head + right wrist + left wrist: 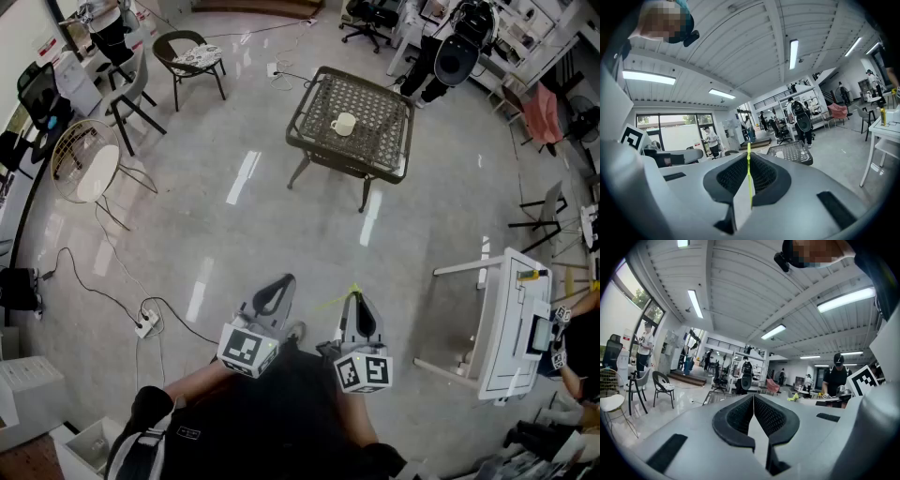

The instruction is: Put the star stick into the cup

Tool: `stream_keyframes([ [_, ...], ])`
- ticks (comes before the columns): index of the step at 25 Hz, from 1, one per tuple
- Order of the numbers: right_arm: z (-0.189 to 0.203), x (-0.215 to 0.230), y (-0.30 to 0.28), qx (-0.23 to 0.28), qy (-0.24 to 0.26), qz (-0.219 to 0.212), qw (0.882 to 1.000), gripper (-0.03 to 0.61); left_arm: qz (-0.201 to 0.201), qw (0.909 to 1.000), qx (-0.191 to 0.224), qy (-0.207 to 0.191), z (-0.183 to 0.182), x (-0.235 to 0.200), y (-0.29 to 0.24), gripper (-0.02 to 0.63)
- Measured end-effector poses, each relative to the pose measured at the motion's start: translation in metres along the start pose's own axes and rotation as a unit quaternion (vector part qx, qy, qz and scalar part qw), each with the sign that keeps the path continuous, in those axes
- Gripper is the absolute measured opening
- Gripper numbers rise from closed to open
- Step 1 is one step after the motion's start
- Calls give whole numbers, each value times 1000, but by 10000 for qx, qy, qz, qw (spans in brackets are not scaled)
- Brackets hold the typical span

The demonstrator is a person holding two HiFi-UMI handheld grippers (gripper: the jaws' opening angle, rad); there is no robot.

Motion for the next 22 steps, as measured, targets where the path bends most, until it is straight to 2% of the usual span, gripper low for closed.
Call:
stream_keyframes([
  [14,0,24,6,67,-113,-131,9998,20,-65,10000,42,-57,4,21,-16,18],
  [22,0,51,12,43,-58,-291,9996,20,-119,9999,48,-70,13,48,-30,18],
])
Point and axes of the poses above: the fingertips, and each gripper's own axes: y backward along the fingers, x to its right, z out of its underside, the point moved 5 cm from there along y, backward along the fingers, and after that the axes turned 10 degrees about y, right-handed, at the moved point
